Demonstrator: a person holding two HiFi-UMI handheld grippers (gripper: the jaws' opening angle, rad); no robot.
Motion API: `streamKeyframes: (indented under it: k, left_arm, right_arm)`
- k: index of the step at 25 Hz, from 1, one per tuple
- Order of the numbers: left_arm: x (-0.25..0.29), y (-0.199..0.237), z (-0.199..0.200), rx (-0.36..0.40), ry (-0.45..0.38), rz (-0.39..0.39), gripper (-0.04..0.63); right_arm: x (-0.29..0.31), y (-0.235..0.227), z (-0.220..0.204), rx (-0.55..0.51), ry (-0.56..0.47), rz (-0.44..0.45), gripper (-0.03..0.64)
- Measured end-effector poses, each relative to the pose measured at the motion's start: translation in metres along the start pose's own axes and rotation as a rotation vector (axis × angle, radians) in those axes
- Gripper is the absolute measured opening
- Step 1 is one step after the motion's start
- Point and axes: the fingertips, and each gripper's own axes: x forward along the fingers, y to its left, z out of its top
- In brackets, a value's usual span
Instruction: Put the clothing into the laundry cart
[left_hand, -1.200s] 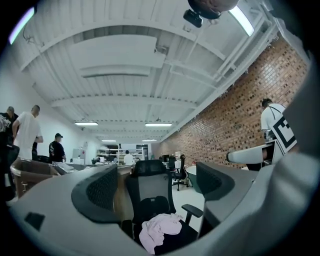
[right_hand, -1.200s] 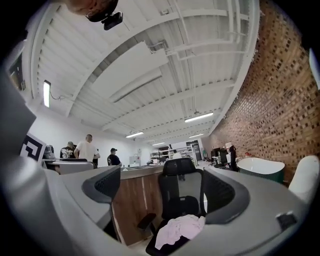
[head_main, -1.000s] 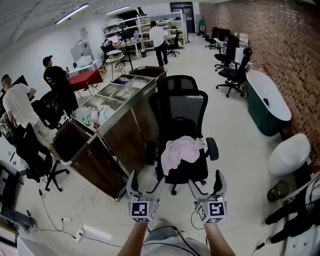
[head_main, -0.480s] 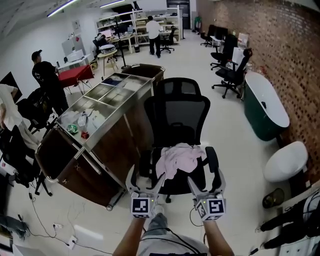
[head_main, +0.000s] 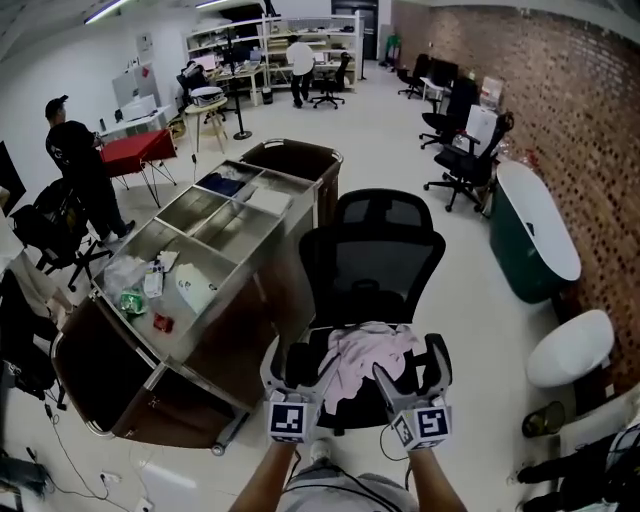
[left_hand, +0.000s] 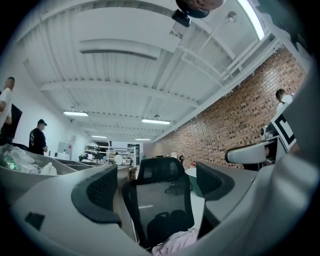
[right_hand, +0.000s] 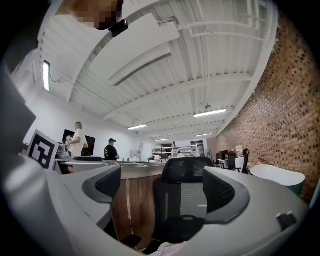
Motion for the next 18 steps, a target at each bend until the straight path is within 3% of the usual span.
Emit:
streamKeyframes:
  k: [2, 7, 14, 18]
  left_arm:
    - [0.014, 0.014, -0.001, -0.043, 0.012, 0.006, 0.474]
    - [0.039, 0.020, -0.042, -0.041, 0.067, -0.054, 0.474]
    - [0.067, 0.012, -0.109, -0.048, 0.188, -0.124, 0.474]
    - [0.085, -0.001, -0.145, -0.101, 0.260, -0.144, 0.474]
  right_arm:
    - [0.018, 0.009, -0.009, -0.024, 0.015, 0.030, 0.528]
    - [0.042, 0.000, -0.053, -0.067, 0.117, 0.037, 0.528]
    - [0.053, -0.029, -0.148, -0.044, 0.332, 0.059, 0.528]
    - [0.063, -0.042, -0.223, -0.027, 0.482, 0.127, 0.528]
